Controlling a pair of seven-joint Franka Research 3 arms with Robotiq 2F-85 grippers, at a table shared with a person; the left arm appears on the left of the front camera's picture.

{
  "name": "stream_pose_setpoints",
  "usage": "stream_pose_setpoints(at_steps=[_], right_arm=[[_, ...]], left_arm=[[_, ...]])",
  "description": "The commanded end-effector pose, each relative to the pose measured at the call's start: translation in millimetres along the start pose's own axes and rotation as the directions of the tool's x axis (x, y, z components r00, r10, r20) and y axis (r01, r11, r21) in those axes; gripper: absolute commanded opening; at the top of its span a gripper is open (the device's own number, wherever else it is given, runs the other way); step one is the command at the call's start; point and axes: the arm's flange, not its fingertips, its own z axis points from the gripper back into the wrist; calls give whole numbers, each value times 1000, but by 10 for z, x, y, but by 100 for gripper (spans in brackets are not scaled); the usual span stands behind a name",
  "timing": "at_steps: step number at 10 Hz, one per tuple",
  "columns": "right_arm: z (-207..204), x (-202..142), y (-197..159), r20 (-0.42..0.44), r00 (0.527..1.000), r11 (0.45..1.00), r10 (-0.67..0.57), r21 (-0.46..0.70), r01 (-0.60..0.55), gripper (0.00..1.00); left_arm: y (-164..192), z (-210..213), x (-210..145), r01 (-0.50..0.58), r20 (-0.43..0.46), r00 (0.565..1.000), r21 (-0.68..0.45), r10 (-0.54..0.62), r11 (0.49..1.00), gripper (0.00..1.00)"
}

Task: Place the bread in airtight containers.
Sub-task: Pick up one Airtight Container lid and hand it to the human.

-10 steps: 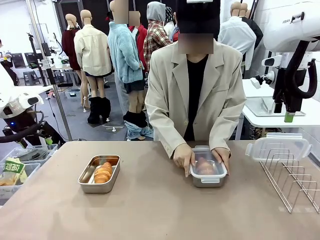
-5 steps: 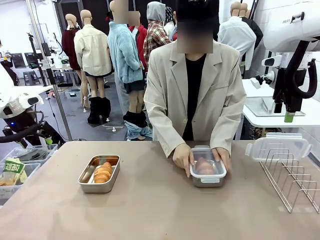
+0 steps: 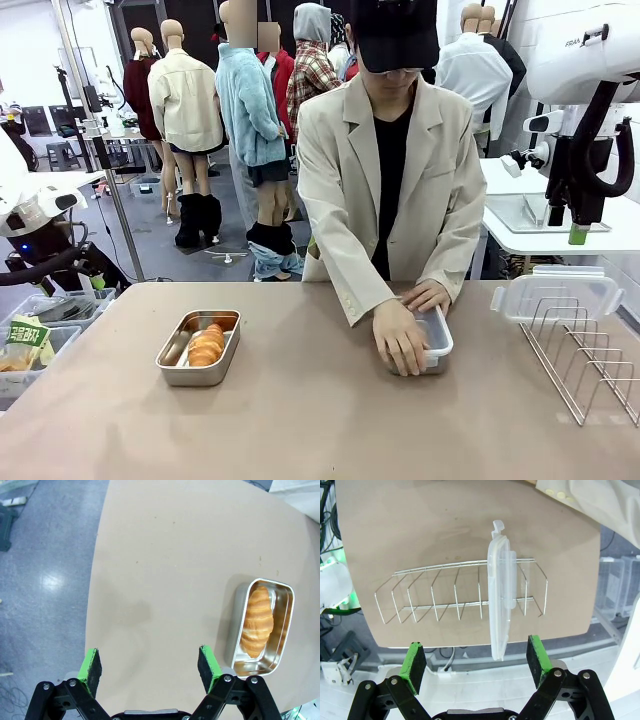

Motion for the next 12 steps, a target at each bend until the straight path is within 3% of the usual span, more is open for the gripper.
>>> stream_pose_setpoints(at_steps=[1,12], right_arm=[[10,9,2,0,1000,1000,1,-1,-1,100],[10,9,2,0,1000,1000,1,-1,-1,100]], left_arm=[[22,20,-9,7,0,1000,8,-7,1000,100],[22,20,-9,7,0,1000,8,-7,1000,100]])
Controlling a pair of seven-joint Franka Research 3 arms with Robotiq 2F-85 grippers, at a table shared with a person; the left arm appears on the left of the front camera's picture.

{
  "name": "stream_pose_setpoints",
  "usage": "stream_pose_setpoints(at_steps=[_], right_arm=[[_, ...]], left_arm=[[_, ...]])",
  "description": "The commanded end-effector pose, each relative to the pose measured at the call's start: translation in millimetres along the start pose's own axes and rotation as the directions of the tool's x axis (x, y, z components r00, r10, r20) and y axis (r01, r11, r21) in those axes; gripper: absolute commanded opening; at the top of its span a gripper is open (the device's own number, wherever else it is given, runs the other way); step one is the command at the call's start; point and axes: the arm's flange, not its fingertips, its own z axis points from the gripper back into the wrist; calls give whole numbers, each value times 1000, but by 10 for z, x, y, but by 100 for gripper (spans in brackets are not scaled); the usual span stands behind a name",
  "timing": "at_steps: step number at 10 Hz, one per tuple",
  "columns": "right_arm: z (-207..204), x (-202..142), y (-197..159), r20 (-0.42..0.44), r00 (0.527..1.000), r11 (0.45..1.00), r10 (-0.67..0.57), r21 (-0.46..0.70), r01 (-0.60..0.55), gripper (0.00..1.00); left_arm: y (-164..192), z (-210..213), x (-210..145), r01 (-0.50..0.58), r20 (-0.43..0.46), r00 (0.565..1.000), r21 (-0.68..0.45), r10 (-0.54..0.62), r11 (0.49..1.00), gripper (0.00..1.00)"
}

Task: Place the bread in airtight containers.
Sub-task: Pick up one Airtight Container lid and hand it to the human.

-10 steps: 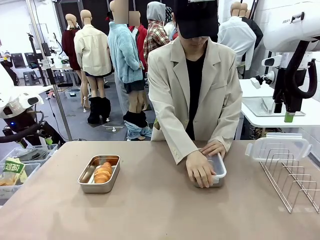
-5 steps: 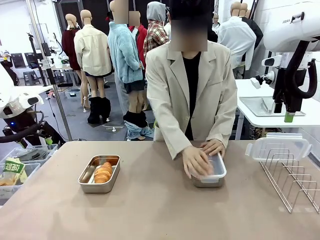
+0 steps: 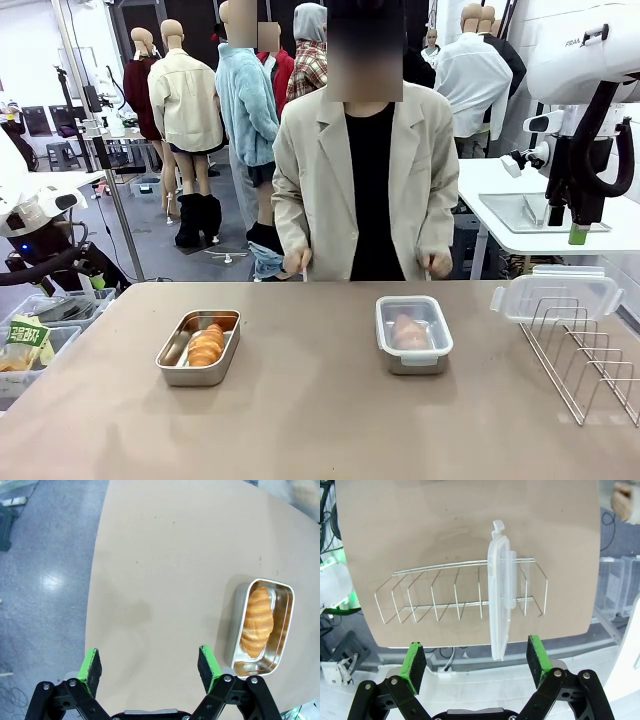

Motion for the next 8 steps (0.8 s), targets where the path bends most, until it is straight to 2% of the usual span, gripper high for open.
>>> stream_pose_setpoints(at_steps=[1,8], right_arm=[[10,9,2,0,1000,1000,1,-1,-1,100],[10,9,2,0,1000,1000,1,-1,-1,100]], left_arm=[[22,20,-9,7,0,1000,8,-7,1000,100],[22,20,-9,7,0,1000,8,-7,1000,100]])
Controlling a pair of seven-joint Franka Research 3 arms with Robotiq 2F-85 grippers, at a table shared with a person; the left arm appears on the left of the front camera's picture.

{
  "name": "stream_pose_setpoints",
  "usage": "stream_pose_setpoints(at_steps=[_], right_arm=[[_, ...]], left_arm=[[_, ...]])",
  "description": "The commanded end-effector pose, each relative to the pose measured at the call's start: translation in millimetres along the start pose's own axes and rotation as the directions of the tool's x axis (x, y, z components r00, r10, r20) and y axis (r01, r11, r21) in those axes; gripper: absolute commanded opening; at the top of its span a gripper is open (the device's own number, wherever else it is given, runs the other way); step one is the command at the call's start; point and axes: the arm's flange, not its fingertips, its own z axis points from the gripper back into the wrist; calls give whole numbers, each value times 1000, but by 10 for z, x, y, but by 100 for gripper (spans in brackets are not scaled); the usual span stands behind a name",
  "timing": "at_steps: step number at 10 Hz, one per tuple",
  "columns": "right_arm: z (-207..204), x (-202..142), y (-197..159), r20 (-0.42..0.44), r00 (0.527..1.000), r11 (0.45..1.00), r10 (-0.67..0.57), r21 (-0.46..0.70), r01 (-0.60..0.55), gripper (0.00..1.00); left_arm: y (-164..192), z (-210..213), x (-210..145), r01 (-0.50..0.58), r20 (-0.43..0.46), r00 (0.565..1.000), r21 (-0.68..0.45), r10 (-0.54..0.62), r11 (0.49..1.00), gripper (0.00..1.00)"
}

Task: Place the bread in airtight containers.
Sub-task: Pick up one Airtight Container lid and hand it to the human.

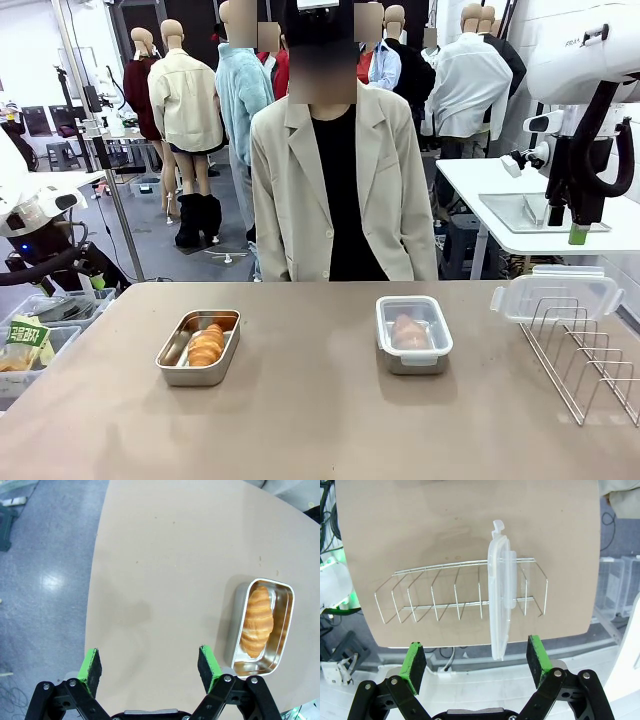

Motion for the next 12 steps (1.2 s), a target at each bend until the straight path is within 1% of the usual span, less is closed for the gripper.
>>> stream_pose_setpoints(at_steps=[1,4,5,6,7,8,9,10,12], right_arm=[[10,9,2,0,1000,1000,1,-1,-1,100],[0,0,0,0,1000,1000,0,0,0,100],[-46,10,8,10,1000,999,-4,-35,4,100],[-135,12,-11,20,999,997,27,-70,-26,100],[-231,-1,-30,40,999,995,2,-100,2,100],[-307,-26,-48,41,999,991,2,-130,3,100],[-369,-43,-75,38,999,996,22,-82,-19,100],[-452,-60,-103,23,1000,999,7,-38,-6,100],[-573,-76,-88,4,1000,1000,12,-6,-12,100]], left_arm=[[22,20,-9,7,0,1000,8,-7,1000,100],[22,20,-9,7,0,1000,8,-7,1000,100],[22,20,-9,7,0,1000,8,-7,1000,100],[22,20,-9,7,0,1000,8,-7,1000,100],[22,20,-9,7,0,1000,8,-7,1000,100],[22,20,-9,7,0,1000,8,-7,1000,100],[22,20,-9,7,0,1000,8,-7,1000,100],[22,20,-9,7,0,1000,8,-7,1000,100],[22,20,-9,7,0,1000,8,-7,1000,100]])
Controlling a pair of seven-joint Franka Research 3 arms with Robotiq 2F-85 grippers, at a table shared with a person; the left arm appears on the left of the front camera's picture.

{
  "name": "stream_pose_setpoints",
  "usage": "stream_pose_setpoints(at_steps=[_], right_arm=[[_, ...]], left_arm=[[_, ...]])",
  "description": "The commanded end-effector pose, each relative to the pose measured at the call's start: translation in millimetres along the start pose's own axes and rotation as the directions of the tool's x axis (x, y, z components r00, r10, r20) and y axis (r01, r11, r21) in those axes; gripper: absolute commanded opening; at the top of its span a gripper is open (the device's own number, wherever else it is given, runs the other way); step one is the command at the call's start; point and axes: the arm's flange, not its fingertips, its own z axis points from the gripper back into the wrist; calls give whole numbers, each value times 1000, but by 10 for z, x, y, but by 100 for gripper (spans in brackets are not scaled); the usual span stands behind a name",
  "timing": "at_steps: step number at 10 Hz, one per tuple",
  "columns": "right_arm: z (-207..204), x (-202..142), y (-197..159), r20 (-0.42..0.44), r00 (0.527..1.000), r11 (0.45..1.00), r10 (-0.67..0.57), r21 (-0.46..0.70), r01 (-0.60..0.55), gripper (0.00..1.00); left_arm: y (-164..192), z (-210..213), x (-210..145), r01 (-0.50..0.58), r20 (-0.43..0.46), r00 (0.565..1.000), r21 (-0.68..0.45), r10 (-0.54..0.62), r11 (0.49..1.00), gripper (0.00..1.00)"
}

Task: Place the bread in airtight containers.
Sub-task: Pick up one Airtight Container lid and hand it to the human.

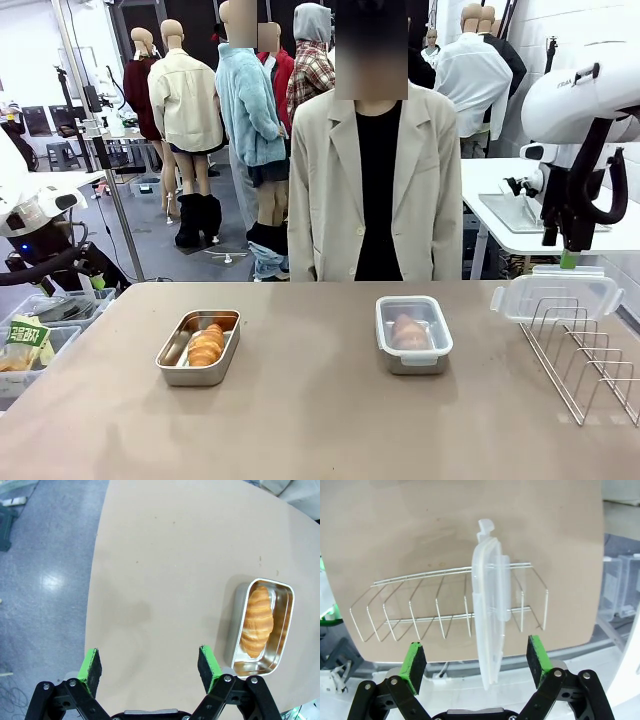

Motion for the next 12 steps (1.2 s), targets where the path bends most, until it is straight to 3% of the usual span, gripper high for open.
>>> stream_pose_setpoints(at_steps=[1,8,12], right_arm=[[-76,-37,-18,2,1000,999,24,46,-24,100],[-431,84,-181,-115,988,994,100,-27,-103,100],[-488,122,-277,-123,990,997,75,-15,-78,100]], left_arm=[[22,20,-9,7,0,1000,8,-7,1000,100],[22,20,-9,7,0,1000,8,-7,1000,100],[22,20,-9,7,0,1000,8,-7,1000,100]])
